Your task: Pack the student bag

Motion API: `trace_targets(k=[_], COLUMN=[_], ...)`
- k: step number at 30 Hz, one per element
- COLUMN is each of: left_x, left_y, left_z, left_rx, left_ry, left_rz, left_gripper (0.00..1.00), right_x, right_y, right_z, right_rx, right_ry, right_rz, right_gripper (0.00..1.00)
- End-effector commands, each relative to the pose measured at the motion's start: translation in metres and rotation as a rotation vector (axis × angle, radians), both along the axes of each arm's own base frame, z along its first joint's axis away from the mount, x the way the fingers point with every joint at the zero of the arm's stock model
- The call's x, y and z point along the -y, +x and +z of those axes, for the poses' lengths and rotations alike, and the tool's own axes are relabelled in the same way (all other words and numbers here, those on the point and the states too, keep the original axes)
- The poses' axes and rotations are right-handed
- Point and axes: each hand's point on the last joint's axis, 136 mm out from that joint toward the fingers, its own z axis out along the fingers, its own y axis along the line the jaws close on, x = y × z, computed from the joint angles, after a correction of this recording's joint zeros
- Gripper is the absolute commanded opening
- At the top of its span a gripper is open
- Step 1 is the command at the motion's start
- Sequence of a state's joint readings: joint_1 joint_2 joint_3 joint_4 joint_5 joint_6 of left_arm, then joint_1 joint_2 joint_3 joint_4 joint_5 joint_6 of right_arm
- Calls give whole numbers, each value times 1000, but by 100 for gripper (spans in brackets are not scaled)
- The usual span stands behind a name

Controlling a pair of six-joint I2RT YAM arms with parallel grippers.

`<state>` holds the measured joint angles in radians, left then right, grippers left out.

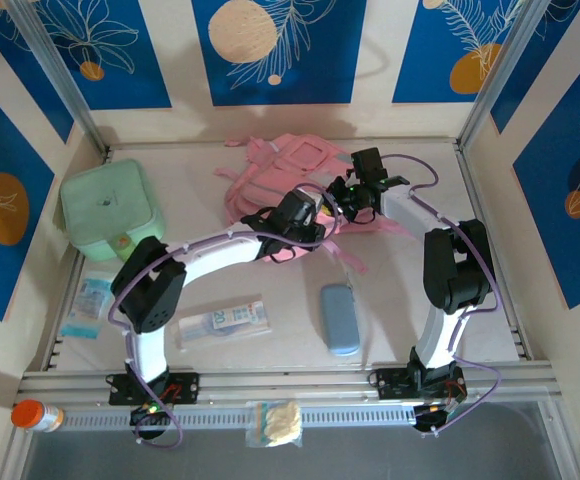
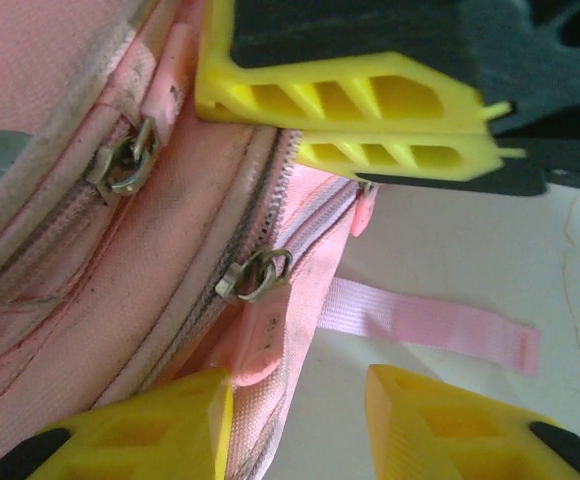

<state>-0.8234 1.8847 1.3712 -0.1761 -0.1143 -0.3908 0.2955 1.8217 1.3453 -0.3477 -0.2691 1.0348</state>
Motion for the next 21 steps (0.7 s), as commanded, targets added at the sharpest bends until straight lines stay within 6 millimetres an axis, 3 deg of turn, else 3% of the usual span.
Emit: trace_targets(k=[1, 10, 14, 21], left_x=[-4, 8, 13, -36], left_y=[28, 43, 39, 27], left_z=[3, 21, 26, 18], left_rx=[63, 92, 103, 60], left_ry=[-31, -157, -180, -36], left_rz=[123, 192, 148, 231], left_gripper=[35, 12, 2, 0], right_x=[-28, -22, -20, -9], right_y=[-17, -21, -21, -20], right_z=[31, 18, 14, 16], right_rx=[19, -15, -23, -16], right_ry=[106, 90, 83, 77], right_rz=[92, 51, 45, 50], right_gripper=[0, 0, 0, 0])
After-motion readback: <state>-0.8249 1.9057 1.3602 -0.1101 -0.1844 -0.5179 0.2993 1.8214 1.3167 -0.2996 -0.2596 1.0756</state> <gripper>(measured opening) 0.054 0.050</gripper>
